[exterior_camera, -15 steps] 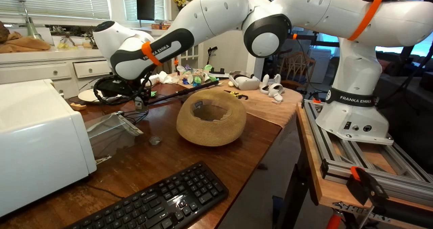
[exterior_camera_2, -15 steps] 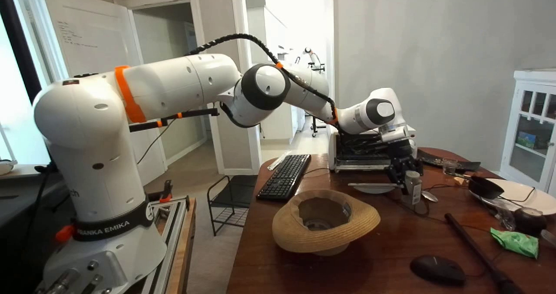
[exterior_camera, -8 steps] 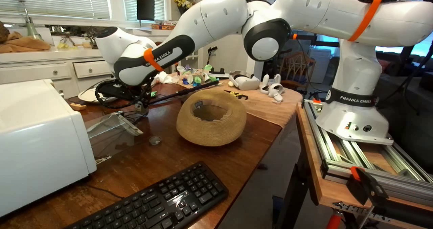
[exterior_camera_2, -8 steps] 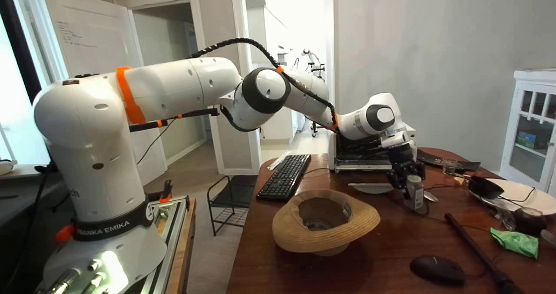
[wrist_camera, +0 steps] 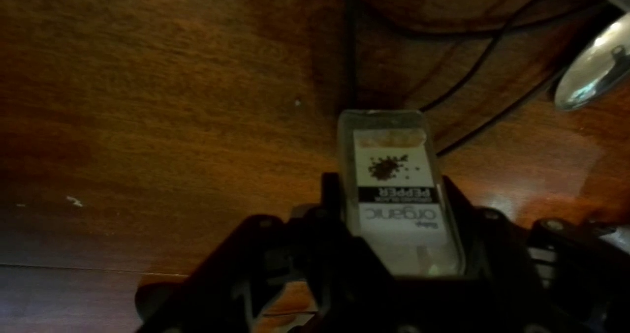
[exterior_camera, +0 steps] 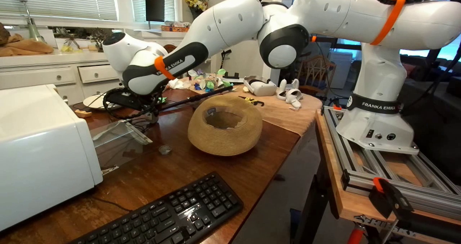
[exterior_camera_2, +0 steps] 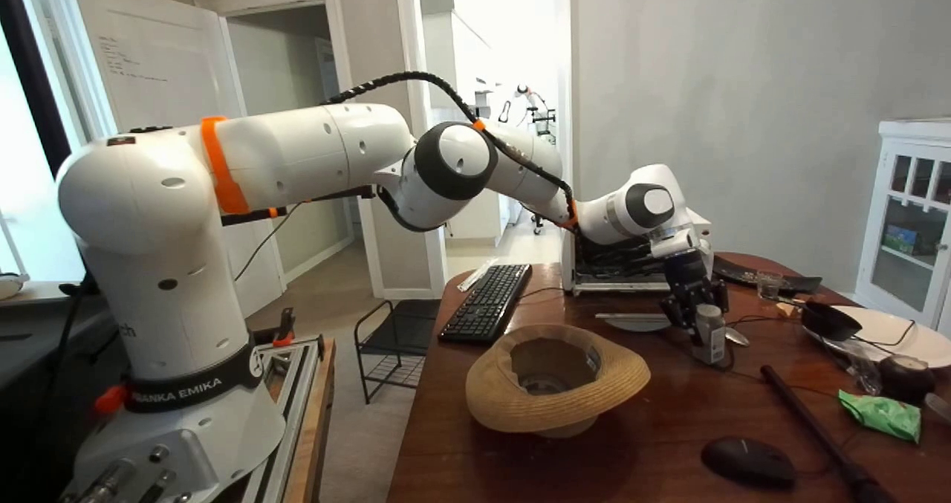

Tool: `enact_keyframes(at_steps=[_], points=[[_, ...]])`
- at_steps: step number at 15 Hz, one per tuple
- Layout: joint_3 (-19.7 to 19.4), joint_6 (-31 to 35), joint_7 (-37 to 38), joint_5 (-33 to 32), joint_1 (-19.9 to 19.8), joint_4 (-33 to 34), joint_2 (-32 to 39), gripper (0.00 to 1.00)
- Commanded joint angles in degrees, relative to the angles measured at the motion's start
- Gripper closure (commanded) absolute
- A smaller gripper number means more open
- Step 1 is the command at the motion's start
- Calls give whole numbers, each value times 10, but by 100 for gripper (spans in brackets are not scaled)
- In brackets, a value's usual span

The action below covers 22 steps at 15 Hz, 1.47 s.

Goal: Remove the bottle from the top of the oven grill

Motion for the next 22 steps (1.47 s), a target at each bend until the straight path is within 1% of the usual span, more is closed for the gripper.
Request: enact_keyframes(at_steps=[1, 6, 11, 14, 16, 19, 22], points=[[-7, -35, -7, -5, -2, 18, -5, 76], [-20, -128, -59, -15, 7, 14, -38, 76], [-11, -198, -106, -4, 6, 14, -50, 76], [3, -219, -123, 8, 4, 13, -48, 76], [19, -221, -127, 21, -1, 12, -49, 76], [45, -223, -120, 42, -8, 10, -50, 76], [57, -225, -114, 55, -11, 9, -47, 76]])
